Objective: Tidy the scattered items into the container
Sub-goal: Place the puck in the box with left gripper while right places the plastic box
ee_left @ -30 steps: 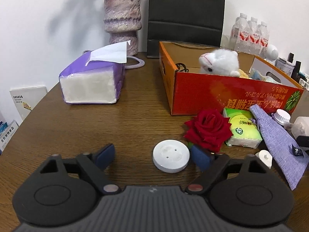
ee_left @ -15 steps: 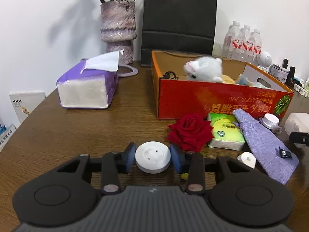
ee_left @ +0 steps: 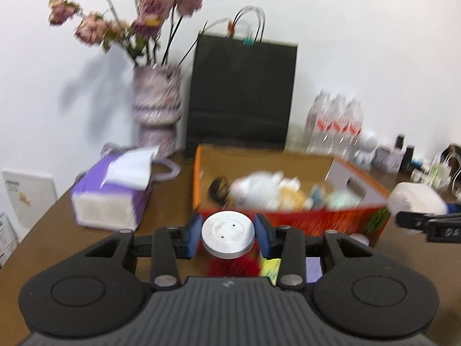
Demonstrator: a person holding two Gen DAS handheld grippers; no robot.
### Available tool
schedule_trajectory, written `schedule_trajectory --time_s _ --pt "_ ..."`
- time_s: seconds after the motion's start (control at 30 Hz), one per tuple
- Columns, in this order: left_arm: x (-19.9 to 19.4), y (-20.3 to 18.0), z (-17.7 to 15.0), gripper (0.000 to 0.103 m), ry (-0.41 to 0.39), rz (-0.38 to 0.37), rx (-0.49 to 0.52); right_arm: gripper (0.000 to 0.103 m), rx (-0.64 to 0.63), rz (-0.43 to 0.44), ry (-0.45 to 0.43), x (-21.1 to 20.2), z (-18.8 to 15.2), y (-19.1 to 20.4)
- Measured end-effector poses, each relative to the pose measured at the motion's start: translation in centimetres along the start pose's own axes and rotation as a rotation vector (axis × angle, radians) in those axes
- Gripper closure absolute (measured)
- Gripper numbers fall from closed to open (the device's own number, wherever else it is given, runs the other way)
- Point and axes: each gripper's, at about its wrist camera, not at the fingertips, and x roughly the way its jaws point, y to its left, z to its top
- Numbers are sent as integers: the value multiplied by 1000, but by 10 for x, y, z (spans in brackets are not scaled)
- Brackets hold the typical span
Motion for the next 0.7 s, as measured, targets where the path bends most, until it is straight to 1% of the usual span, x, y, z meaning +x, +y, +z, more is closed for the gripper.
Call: schedule_trajectory --time_s 0.1,0.27,0.37,0.53,0.7 --pt "11 -12 18 63 -39 -19 -21 20 3 26 -30 8 19 4" --pt "42 -29 44 63 -73 -42 -67 20 6 21 -64 35 49 11" --pt "67 -33 52 63 -64 -69 -127 20 32 21 -72 54 60 10" --pt "105 -41 56 63 -58 -41 -133 20 17 22 -44 91 70 11" --pt "138 -41 54 63 -4 -36 -119 20 -7 7 6 119 68 10"
